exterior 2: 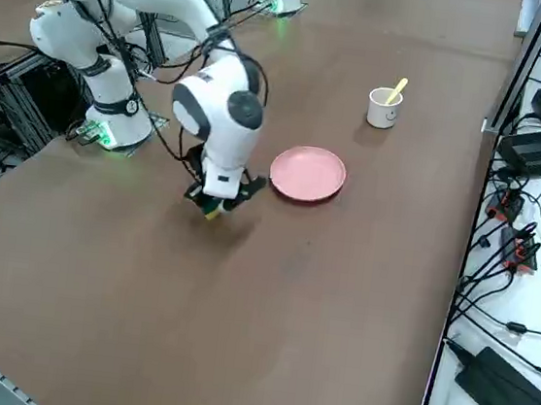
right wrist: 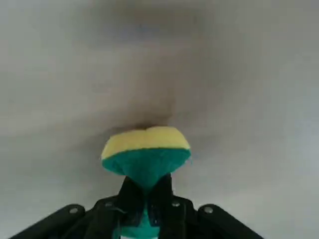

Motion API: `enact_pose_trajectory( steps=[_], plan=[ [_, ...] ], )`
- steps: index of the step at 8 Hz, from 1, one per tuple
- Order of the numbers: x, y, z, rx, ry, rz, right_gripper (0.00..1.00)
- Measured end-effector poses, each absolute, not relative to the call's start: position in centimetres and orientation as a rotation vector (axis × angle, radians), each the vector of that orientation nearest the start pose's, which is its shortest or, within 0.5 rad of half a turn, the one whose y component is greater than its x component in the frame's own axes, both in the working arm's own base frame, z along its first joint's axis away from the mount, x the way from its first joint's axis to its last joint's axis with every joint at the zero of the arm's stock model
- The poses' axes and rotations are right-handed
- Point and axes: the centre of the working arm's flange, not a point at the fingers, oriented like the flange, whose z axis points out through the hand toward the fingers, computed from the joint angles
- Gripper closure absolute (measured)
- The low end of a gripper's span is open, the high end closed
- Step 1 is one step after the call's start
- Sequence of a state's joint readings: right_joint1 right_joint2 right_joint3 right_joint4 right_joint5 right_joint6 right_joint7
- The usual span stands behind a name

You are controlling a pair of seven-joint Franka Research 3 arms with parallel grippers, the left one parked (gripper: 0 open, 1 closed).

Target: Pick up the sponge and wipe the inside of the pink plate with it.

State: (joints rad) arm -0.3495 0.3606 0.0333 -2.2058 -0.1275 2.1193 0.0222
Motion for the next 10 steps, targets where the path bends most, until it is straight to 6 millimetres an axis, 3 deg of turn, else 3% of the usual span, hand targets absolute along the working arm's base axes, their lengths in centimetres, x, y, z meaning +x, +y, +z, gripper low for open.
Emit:
enact_pose_trajectory(
  steps=[2, 4, 6, 7, 8, 10],
  plan=[
    [45.6, -17.4, 17.9, -3.032, 0.335, 0.698, 0.83],
    [45.5, -17.7, 18.0, -3.031, 0.330, 0.693, 0.51],
    [46.6, -17.6, 19.5, -3.036, 0.315, 0.697, 0.16],
    [48.2, -17.5, 21.9, -3.033, 0.297, 0.725, 0.01],
    [50.7, -17.0, 25.7, -3.037, 0.270, 0.741, 0.00],
    [55.4, -14.5, 35.5, -3.089, 0.200, 0.626, 0.00]
  ],
)
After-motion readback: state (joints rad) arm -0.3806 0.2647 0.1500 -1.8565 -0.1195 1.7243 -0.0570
